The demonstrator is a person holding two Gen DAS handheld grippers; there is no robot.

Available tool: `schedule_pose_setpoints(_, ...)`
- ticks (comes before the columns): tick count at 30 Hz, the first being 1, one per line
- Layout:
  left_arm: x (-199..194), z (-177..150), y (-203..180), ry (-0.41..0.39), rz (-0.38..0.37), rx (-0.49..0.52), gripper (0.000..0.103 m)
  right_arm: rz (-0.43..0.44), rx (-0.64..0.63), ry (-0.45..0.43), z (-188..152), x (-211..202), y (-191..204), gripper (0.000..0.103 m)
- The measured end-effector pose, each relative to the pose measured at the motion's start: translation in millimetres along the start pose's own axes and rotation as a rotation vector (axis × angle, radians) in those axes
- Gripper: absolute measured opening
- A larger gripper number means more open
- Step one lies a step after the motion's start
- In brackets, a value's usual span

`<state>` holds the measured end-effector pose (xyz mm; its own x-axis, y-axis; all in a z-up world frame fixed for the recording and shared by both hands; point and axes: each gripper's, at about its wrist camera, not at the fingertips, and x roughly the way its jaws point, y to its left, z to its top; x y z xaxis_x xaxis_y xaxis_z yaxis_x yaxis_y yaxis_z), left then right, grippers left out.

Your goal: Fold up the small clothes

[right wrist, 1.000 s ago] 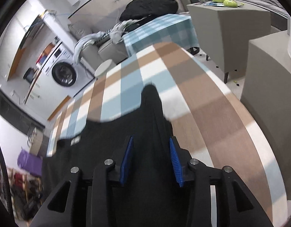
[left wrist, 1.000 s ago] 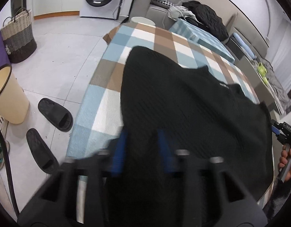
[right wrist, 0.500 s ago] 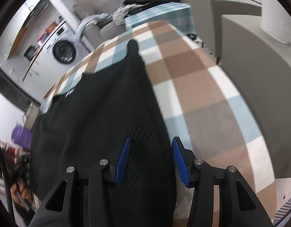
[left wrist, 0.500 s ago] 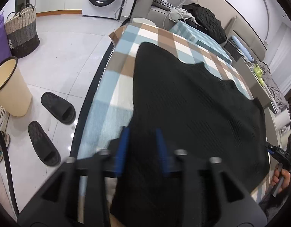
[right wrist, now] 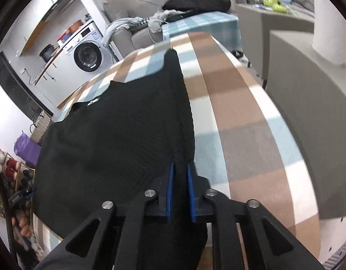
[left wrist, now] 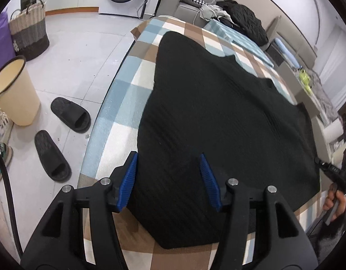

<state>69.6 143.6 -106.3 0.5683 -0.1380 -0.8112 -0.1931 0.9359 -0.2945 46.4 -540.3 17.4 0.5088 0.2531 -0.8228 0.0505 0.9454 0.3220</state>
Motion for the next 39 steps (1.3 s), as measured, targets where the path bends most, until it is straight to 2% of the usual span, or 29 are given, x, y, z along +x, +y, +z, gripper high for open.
schedule_pose_setpoints(2, 0, -3, -3, 0.001, 0.0, 0.016, 0.052, 0.031, 0.014, 0.008, -7, -3, -2, 0.041)
schedule_pose_setpoints(3, 1, -4, -4, 0.001, -0.001, 0.016, 0.05, 0.04, 0.013, 0.004, -11, -5, -2, 0.042)
schedule_pose_setpoints(4, 1, -4, -5, -0.005, -0.006, 0.016, 0.044, 0.041, 0.011, 0.003, -15, -6, -2, 0.042)
schedule_pose_setpoints(5, 0, -6, -6, -0.012, -0.022, 0.019, 0.023, 0.045, 0.007, 0.003, -17, -5, -2, 0.042)
schedule_pose_setpoints(6, 1, -7, -8, -0.01, -0.036, 0.025, 0.015, 0.044, 0.004, -0.004, -19, -5, -1, 0.041)
schedule_pose_setpoints(7, -1, -8, -9, -0.019, -0.032, 0.032, 0.012, 0.034, 0.001, -0.011, -21, -5, 0, 0.032)
schedule_pose_setpoints(8, -5, -8, -12, -0.041, -0.029, 0.046, 0.008, 0.028, -0.013, -0.014, -20, -4, 4, 0.011)
schedule_pose_setpoints(13, -20, -13, -10, -0.061, -0.051, 0.055, 0.007, 0.054, -0.057, -0.104, -20, -27, 16, 0.008)
schedule_pose_setpoints(15, -16, -17, -5, -0.04, -0.048, 0.039, 0.007, 0.027, -0.047, -0.092, -21, -28, 10, 0.008)
schedule_pose_setpoints(18, -18, -18, 3, -0.036, -0.061, 0.0, 0.01, -0.028, -0.037, -0.029, -23, -15, 6, 0.011)
schedule_pose_setpoints(20, -23, -19, 6, -0.037, -0.055, -0.017, 0.015, -0.03, -0.02, -0.026, -22, -16, 4, 0.021)
schedule_pose_setpoints(22, -28, -19, 7, -0.043, -0.034, -0.021, 0.02, -0.026, -0.006, -0.046, -22, -23, 1, 0.024)
schedule_pose_setpoints(25, -41, -21, 7, -0.073, 0.009, -0.018, 0.024, -0.031, 0.001, -0.089, -22, -36, 3, 0.036)
schedule_pose_setpoints(28, -56, -22, 1, -0.106, 0.031, 0.014, 0.034, -0.029, -0.045, -0.13, -21, -47, 20, 0.041)
schedule_pose_setpoints(30, -63, -20, -8, -0.125, 0.019, 0.04, 0.048, -0.025, -0.063, -0.14, -18, -50, 32, 0.044)
schedule_pose_setpoints(34, -60, -8, -34, -0.131, -0.014, 0.087, 0.056, -0.009, -0.088, -0.133, -9, -37, 57, 0.051)
schedule_pose_setpoints(36, -49, 2, -50, -0.117, -0.048, 0.105, 0.066, -0.008, -0.098, -0.109, -4, -24, 70, 0.059)
schedule_pose_setpoints(39, -29, 14, -77, -0.083, -0.075, 0.137, 0.066, -0.01, -0.133, -0.071, 4, 3, 93, 0.059)
